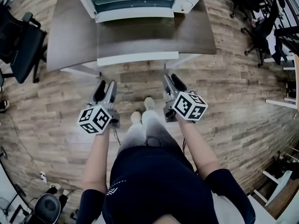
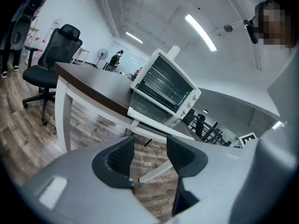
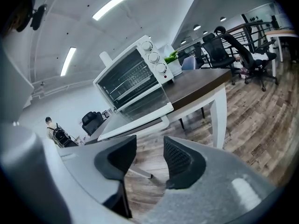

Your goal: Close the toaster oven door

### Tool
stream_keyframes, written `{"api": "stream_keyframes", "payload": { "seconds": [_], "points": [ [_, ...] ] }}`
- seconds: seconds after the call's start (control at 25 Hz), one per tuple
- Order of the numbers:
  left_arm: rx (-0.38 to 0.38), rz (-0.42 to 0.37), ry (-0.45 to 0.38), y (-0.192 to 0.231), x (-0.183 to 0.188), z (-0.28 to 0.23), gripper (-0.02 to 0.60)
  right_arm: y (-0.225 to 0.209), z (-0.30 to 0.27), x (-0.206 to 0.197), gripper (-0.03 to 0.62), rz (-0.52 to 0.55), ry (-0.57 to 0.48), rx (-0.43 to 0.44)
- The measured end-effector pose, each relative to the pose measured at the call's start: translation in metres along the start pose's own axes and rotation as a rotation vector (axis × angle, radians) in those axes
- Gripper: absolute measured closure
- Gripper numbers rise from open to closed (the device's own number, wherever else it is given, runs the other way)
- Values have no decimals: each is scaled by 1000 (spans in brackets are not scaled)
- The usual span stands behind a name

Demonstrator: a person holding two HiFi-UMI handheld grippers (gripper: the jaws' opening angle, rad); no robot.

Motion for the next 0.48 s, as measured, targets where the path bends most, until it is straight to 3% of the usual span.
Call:
{"api": "stream_keyframes", "payload": {
  "seconds": [0.48],
  "points": [
    [84, -19, 17, 13, -5, -34, 345, -27, -39, 7, 414, 47, 55, 10]
  ]
}}
Point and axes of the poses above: the fingertips, and each gripper's own axes: z backward along the fingers, y to its left, x out of its top, the point moved 4 cm from there along z, backward along the fingers, and after that the axes turned 11 degrees about x, right-handed, at the moved point
